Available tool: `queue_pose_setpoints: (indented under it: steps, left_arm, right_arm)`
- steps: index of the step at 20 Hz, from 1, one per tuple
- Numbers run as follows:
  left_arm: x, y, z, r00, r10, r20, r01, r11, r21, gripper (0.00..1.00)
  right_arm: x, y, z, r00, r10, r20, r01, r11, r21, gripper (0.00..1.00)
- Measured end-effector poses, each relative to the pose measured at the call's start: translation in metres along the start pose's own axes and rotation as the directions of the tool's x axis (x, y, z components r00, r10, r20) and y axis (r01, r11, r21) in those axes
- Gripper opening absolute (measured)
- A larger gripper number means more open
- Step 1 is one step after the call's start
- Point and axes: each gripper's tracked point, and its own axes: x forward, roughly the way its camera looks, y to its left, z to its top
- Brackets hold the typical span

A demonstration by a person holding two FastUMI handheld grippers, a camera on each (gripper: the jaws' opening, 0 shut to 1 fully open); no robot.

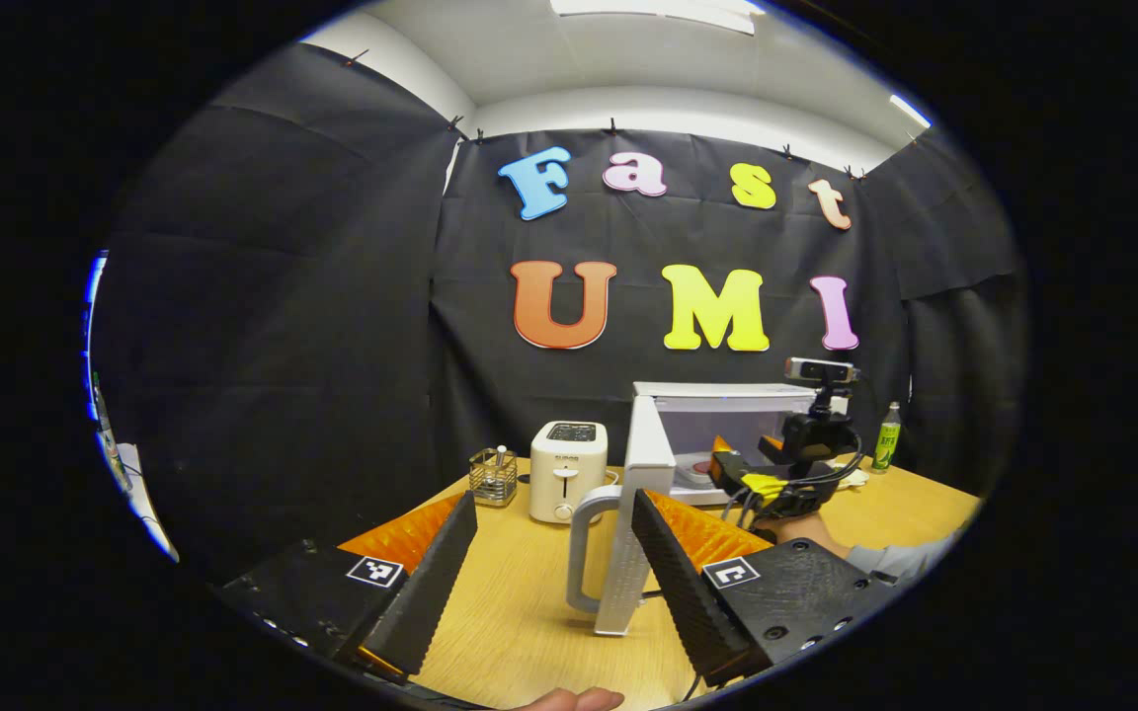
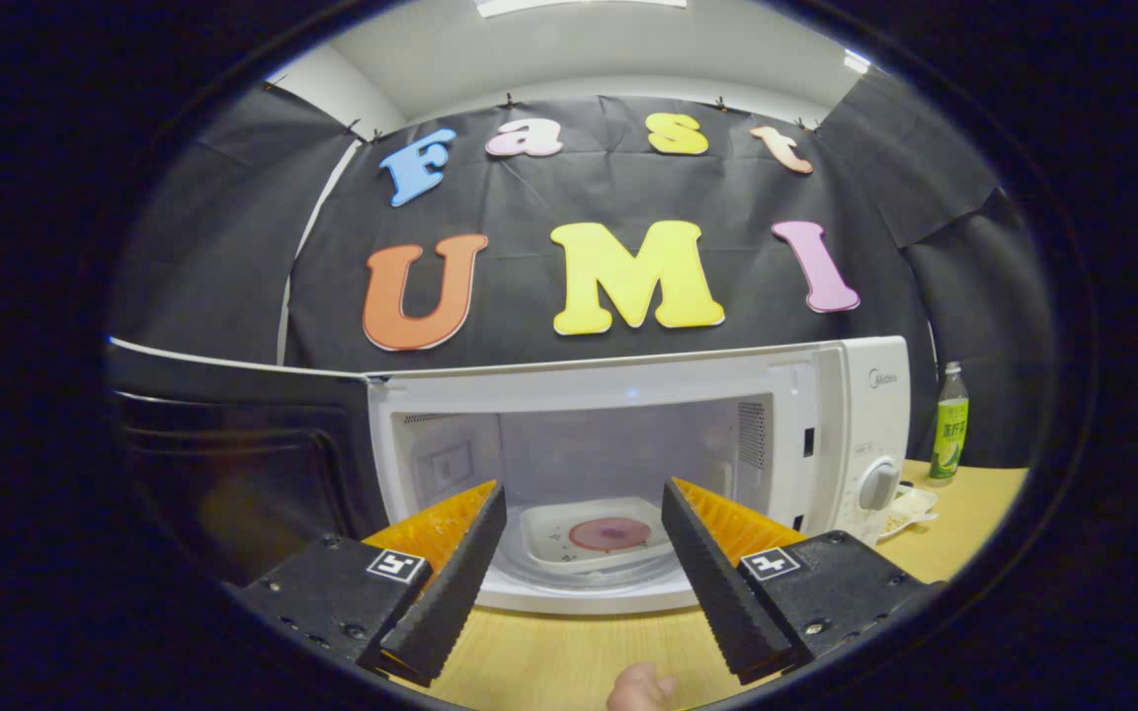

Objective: Open the microwave oven with the left hand, put the food in, and close the microwave oven.

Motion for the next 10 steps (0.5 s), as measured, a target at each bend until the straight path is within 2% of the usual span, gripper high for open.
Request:
queue_pose_setpoints:
  steps: [1, 2, 3, 4, 5, 6, 7, 8, 9, 10]
  left_arm:
    - [0.004, 0.008, -0.004, 1.000, 0.012, 0.000, -0.012, 1.000, 0.005, 0.94]
    - [0.008, 0.014, -0.007, 1.000, 0.021, -0.003, -0.021, 1.000, 0.006, 0.94]
    - [0.014, 0.019, -0.010, 1.000, 0.022, -0.005, -0.022, 1.000, 0.008, 0.94]
    - [0.019, 0.024, -0.012, 1.000, 0.021, -0.011, -0.021, 1.000, 0.009, 0.82]
    - [0.026, 0.028, -0.015, 1.000, 0.007, -0.017, -0.007, 1.000, 0.001, 0.94]
    - [0.031, 0.030, -0.017, 1.000, -0.002, -0.021, 0.001, 1.000, -0.011, 0.92]
    - [0.036, 0.034, -0.019, 1.000, -0.009, -0.025, 0.008, 1.000, -0.021, 0.80]
    - [0.040, 0.037, -0.019, 1.000, -0.016, -0.023, 0.015, 1.000, -0.028, 0.90]
    - [0.045, 0.042, -0.018, 1.000, -0.014, -0.014, 0.014, 0.999, -0.030, 0.88]
    - [0.048, 0.046, -0.018, 1.000, -0.013, -0.003, 0.013, 0.999, -0.031, 0.73]
  right_arm:
    - [-0.008, -0.002, 0.003, 1.000, 0.014, -0.014, -0.014, 1.000, -0.023, 0.92]
    - [-0.019, -0.005, 0.007, 0.999, 0.030, -0.031, -0.031, 0.999, -0.043, 1.00]
    - [-0.031, -0.006, 0.012, 0.998, 0.053, -0.039, -0.055, 0.997, -0.052, 1.00]
    - [-0.043, -0.010, 0.021, 0.997, 0.072, -0.039, -0.073, 0.996, -0.049, 0.92]
    - [-0.057, -0.012, 0.033, 0.996, 0.088, -0.029, -0.089, 0.995, -0.044, 0.92]
    - [-0.072, -0.018, 0.043, 0.996, 0.091, -0.023, -0.092, 0.994, -0.051, 0.92]
    - [-0.087, -0.025, 0.053, 0.996, 0.089, -0.022, -0.090, 0.993, -0.073, 1.00]
    - [-0.100, -0.032, 0.059, 0.996, 0.081, -0.048, -0.085, 0.991, -0.098, 0.91]
    - [-0.116, -0.037, 0.063, 0.994, 0.085, -0.064, -0.091, 0.990, -0.111, 1.00]
    - [-0.131, -0.036, 0.069, 0.992, 0.108, -0.068, -0.115, 0.987, -0.110, 0.92]
